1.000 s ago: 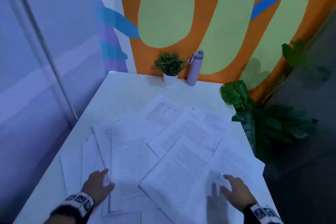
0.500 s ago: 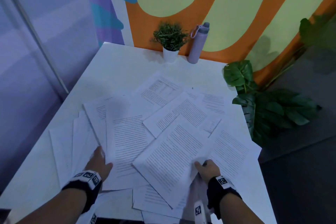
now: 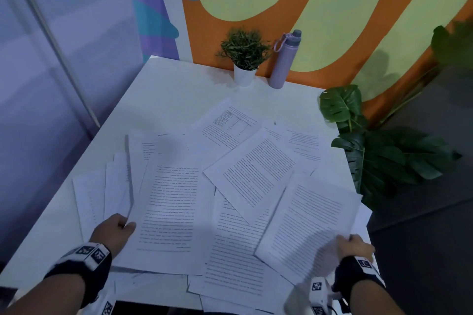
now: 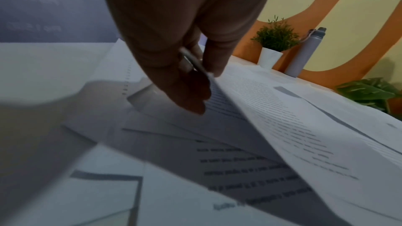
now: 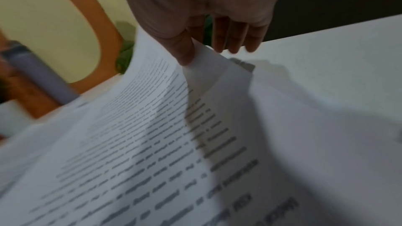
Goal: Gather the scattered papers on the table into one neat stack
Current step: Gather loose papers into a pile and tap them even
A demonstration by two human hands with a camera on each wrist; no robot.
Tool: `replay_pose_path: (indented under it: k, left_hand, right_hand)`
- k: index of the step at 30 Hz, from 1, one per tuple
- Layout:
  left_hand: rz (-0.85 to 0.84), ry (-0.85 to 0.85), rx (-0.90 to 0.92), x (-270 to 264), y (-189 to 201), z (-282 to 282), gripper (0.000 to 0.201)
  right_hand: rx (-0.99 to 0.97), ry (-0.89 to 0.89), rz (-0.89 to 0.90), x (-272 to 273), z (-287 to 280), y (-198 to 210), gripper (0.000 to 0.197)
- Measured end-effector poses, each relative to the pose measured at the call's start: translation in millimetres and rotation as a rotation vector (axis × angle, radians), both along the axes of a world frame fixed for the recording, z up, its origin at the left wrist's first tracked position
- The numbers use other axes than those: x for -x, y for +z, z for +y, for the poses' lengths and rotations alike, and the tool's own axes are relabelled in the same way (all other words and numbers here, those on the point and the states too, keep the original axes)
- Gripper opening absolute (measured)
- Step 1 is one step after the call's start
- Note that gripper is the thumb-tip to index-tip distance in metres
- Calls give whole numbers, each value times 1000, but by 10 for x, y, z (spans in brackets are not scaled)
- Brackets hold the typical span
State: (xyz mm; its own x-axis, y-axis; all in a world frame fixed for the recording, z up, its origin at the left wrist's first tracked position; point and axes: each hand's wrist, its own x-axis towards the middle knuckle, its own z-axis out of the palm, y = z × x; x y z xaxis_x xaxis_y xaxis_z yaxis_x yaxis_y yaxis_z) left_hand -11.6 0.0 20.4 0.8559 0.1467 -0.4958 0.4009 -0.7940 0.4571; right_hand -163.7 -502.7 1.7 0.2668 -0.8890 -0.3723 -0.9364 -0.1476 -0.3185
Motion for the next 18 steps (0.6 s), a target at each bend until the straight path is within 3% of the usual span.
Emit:
replay_pose_path:
  k: [3, 7, 9, 12, 15, 18]
  left_hand:
    - [-4, 61, 95, 27, 40, -50, 38]
    - [-1, 64, 183, 19, 84, -174, 65]
    - [0, 42, 148, -12, 110, -220, 60]
    - [-68, 58, 67, -37, 175, -258, 36]
    - [-143, 117, 9, -32, 279, -224, 24]
    - [-160, 140, -9, 31, 405, -181, 37]
  right_hand:
    - [-23, -38, 24, 87, -30, -59, 32]
    - [22, 68, -149, -29, 174, -2, 28]
    - [81, 138, -271, -126, 308, 109, 24]
    - [163, 223, -416, -222, 504, 333, 12]
    - [356, 264, -552, -301, 693, 631, 32]
    - [472, 233, -663, -414, 869, 971, 50]
